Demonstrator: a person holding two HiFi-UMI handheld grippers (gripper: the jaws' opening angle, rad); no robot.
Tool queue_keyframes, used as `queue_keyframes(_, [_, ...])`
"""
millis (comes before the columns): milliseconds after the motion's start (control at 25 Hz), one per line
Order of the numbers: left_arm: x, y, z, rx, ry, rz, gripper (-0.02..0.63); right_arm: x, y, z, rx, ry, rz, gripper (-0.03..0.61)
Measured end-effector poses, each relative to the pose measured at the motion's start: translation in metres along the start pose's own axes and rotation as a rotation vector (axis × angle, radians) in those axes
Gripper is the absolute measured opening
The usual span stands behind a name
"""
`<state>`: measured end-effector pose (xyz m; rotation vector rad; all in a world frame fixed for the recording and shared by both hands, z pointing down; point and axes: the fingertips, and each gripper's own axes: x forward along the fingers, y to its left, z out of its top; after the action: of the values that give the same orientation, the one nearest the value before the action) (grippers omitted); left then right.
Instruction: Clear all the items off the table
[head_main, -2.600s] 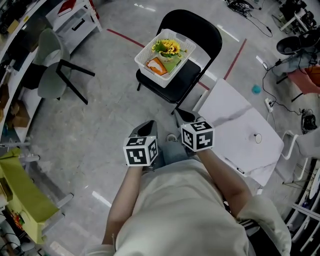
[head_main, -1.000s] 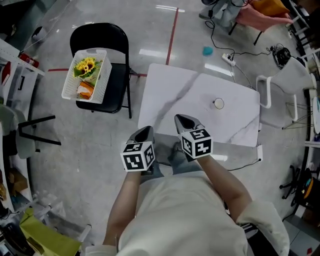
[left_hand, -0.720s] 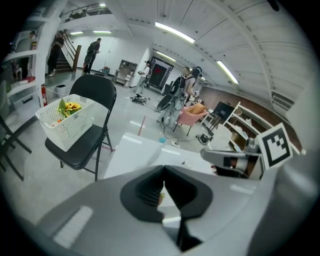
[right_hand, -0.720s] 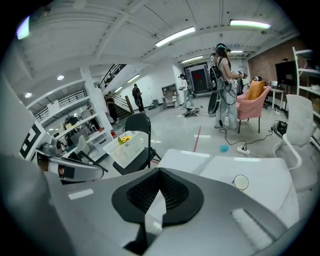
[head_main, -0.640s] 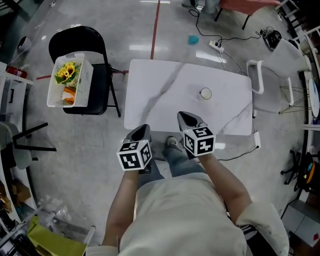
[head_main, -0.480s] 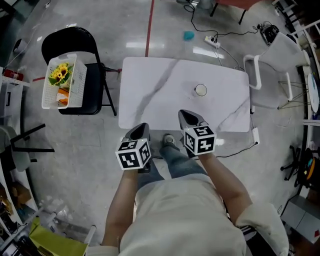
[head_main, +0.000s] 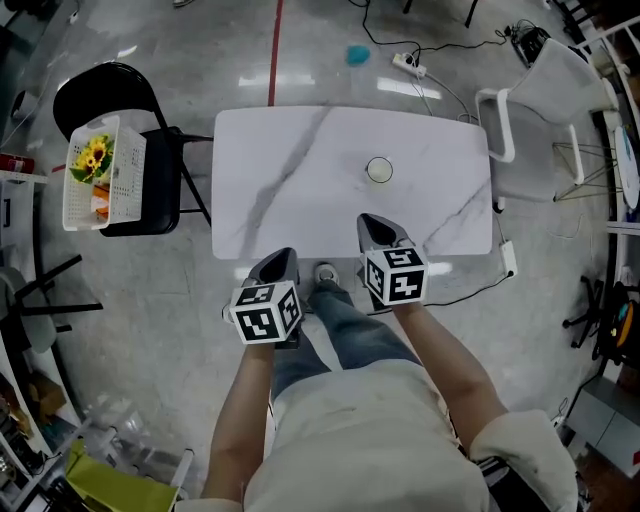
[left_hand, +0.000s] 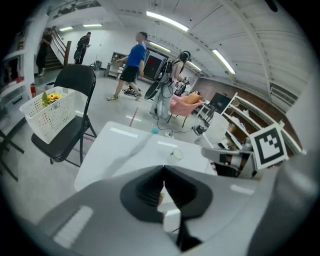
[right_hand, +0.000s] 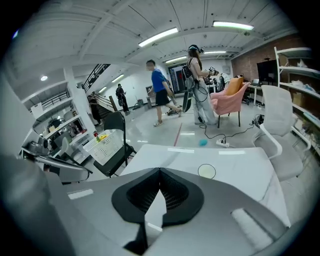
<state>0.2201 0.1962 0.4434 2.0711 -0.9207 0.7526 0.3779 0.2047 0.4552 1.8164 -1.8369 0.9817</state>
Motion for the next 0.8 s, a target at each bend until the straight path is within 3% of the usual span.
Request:
queue_keyframes(480, [0.055, -0.029, -0.01, 0.017, 0.028, -0.025, 0.009, 0.031, -0.062, -0.029, 0.038, 0.031, -0.05, 0.019])
queue_keyframes(800, [0.088, -0.013, -0.023, 0.009, 0.056, -0.014, 0.009, 0.075, -0.093, -0.05, 0.06, 0.046, -0.105, 0.143])
